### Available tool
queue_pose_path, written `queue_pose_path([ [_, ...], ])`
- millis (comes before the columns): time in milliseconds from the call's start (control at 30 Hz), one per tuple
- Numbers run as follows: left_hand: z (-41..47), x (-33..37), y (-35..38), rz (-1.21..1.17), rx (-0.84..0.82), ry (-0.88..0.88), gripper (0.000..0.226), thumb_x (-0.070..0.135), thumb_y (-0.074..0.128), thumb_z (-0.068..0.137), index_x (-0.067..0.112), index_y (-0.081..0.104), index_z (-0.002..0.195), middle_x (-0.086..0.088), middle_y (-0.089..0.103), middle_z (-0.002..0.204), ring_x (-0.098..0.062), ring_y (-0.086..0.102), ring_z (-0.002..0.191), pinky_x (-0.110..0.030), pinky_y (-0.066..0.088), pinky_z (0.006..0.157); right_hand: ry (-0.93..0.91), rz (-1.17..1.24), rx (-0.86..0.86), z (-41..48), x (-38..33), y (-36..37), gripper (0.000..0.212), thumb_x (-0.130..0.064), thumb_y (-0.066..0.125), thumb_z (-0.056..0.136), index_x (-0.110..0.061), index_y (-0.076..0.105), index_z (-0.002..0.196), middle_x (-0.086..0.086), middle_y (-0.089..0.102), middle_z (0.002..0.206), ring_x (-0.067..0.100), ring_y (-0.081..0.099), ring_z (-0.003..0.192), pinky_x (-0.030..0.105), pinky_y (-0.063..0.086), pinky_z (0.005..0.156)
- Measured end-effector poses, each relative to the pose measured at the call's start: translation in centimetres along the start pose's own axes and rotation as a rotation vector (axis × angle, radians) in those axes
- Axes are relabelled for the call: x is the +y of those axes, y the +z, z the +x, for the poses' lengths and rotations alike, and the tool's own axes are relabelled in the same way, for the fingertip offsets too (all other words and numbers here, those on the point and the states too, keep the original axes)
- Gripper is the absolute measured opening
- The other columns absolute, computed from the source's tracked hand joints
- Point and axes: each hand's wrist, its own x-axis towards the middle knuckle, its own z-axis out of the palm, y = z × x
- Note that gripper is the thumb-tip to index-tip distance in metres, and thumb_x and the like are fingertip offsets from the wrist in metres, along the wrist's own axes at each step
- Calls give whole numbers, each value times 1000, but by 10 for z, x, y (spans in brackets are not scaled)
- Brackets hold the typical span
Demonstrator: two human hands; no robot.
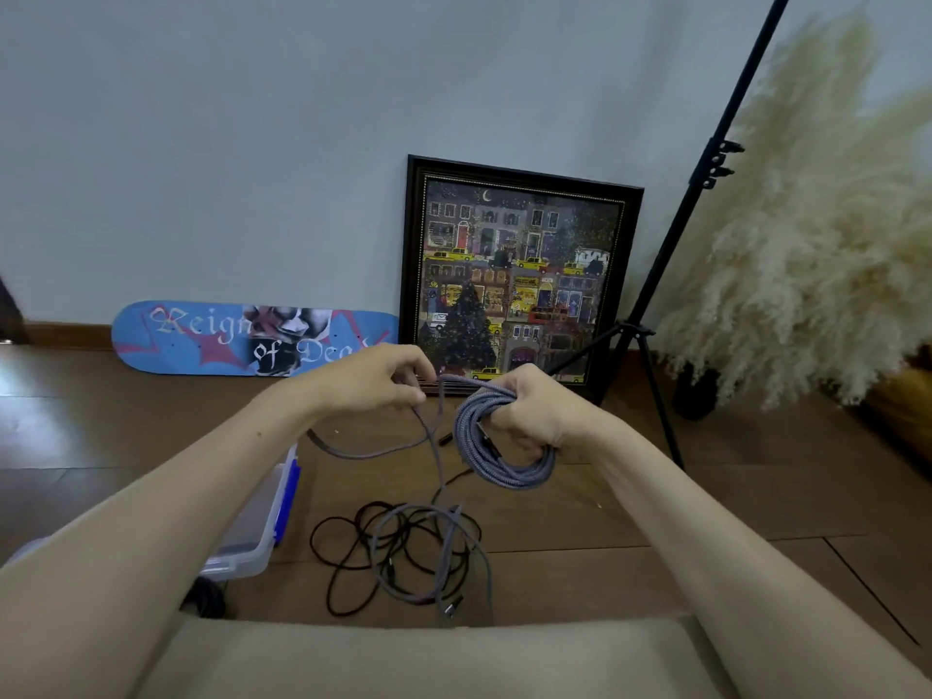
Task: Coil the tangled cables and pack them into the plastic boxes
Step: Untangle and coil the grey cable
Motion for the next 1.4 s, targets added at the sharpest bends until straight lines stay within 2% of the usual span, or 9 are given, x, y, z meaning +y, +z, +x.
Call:
queue_pose_path([
  [67, -3, -3, -3, -215, -41, -110, 20, 10, 49, 97, 12, 56, 116, -5, 64, 103, -19, 69, 78, -26, 54, 76, -9, 50, 4, -2, -2, -2, 19, 3, 48, 94, -5, 65, 95, -7, 43, 42, 14, 28, 35, 22, 32, 37],
  [167, -6, -7, -6, -424, -25, -249, 23, 9, 44, 99, 12, 53, 120, -8, 63, 113, -19, 70, 67, -22, 52, 54, 20, 116, 6, -2, -2, -5, 18, 7, 45, 95, 3, 62, 97, -8, 42, 39, 12, 26, 33, 21, 31, 37],
  [333, 8, 1, 14, -600, 316, -435, 31, -4, 38, 96, 0, 53, 123, -14, 61, 102, -12, 53, 34, -27, 53, 44, -6, 124, -7, -5, -2, 2, 27, 5, 47, 95, -3, 65, 113, -9, 47, 40, 13, 25, 34, 22, 30, 37],
  [467, 13, 26, 24, 58, 502, -83, 35, 2, 45, 90, 18, 64, 115, 2, 61, 113, -16, 61, 93, -30, 47, 84, -89, -13, -32, -7, -7, 4, 24, 6, 49, 92, -3, 67, 105, -2, 48, 47, 16, 29, 35, 24, 31, 37],
  [600, 14, 34, 33, -107, 111, 44, 36, -1, 40, 91, 18, 67, 106, 2, 62, 111, -11, 54, 107, -28, 40, 98, -118, -123, -53, -11, -3, -1, 19, 6, 51, 90, -6, 67, 89, 7, 46, 54, 20, 34, 38, 29, 33, 40],
  [733, 10, 23, 29, -296, 58, 77, 24, 17, 45, 99, 15, 68, 96, -5, 67, 78, -6, 60, 73, -13, 43, 72, -65, 41, -10, -13, 3, -17, 24, 9, 49, 90, 2, 66, 106, 3, 42, 49, 14, 28, 33, 22, 29, 36],
  [900, 12, 27, 27, -483, 157, 158, 21, 24, 54, 95, 15, 73, 97, 3, 46, 51, -7, 35, 45, -15, 31, 46, -10, 311, -53, -16, 4, -30, 19, 8, 50, 93, -1, 64, 103, -2, 37, 45, 9, 18, 33, 17, 22, 35],
  [1167, 20, 33, 53, -456, 227, 134, 31, 14, 44, 100, 19, 59, 126, 11, 41, 41, -2, 30, 37, -12, 27, 40, 79, 708, 229, -8, 9, -33, 16, 10, 50, 92, -5, 52, 85, -3, 26, 37, 6, 20, 26, 15, 21, 31],
  [1400, 25, 50, 70, -622, 284, 57, 35, 14, 31, 104, 22, 51, 131, 5, 39, 48, -3, 28, 36, -15, 23, 39, 41, 830, 441, -3, 9, -24, 26, 8, 49, 92, -9, 47, 72, -5, 28, 36, 7, 22, 27, 15, 22, 32],
])
